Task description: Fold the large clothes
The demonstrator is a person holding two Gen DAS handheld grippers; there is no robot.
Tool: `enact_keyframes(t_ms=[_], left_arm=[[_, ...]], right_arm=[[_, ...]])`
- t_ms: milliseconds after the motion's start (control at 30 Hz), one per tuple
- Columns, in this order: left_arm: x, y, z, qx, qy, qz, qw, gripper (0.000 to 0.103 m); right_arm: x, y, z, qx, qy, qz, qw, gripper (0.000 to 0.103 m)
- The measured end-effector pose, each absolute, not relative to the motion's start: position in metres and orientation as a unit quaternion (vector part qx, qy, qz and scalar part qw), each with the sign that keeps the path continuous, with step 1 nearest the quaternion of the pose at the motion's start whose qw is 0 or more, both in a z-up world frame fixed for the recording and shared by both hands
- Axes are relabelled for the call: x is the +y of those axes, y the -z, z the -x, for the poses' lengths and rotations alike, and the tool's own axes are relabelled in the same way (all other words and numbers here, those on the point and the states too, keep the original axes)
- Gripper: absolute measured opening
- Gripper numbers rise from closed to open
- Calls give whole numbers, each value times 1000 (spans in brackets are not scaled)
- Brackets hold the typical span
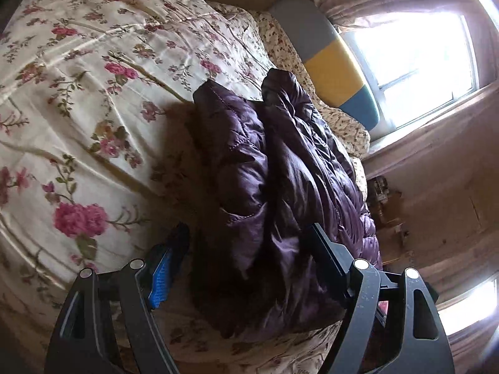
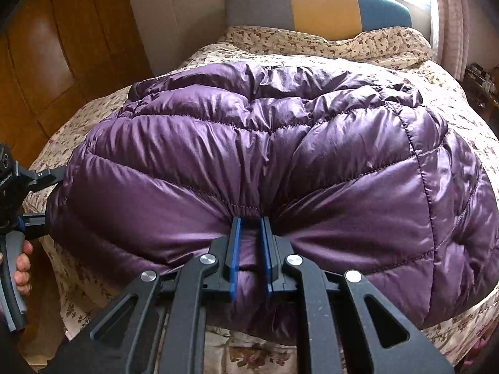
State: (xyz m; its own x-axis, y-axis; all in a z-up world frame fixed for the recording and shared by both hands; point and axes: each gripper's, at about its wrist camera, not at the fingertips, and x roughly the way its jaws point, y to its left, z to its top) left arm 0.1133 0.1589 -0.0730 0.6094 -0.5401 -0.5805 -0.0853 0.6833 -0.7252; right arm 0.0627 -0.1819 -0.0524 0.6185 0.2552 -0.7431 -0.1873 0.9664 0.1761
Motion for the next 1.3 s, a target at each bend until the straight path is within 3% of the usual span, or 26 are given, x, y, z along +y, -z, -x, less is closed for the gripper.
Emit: enact_keyframes(t_ms=[333,400,500,567,633,1300], left_arm=[[159,73,-129,418,176,402,795,77],[154,72,-129,421,186,397,794,72],[151,68,-127,414,192,392,799,52],[147,63,-127,410,203,384,802,34],[142,51,-124,403,216,362,812,26],[3,-69,-122,348,379,225,827,22]], right_arm=[[-184,54,-62,418,-128,-37,899,10],[-183,54,-62,417,-129,-33,899,10],[-182,56,-62,414,-131,-27,900,10],[-180,57,-63,413,-130,-22,901,10],[-180,61,-62,412,-130,-21,902,10],[-201,51,-59,421,-141,-45,895,11]])
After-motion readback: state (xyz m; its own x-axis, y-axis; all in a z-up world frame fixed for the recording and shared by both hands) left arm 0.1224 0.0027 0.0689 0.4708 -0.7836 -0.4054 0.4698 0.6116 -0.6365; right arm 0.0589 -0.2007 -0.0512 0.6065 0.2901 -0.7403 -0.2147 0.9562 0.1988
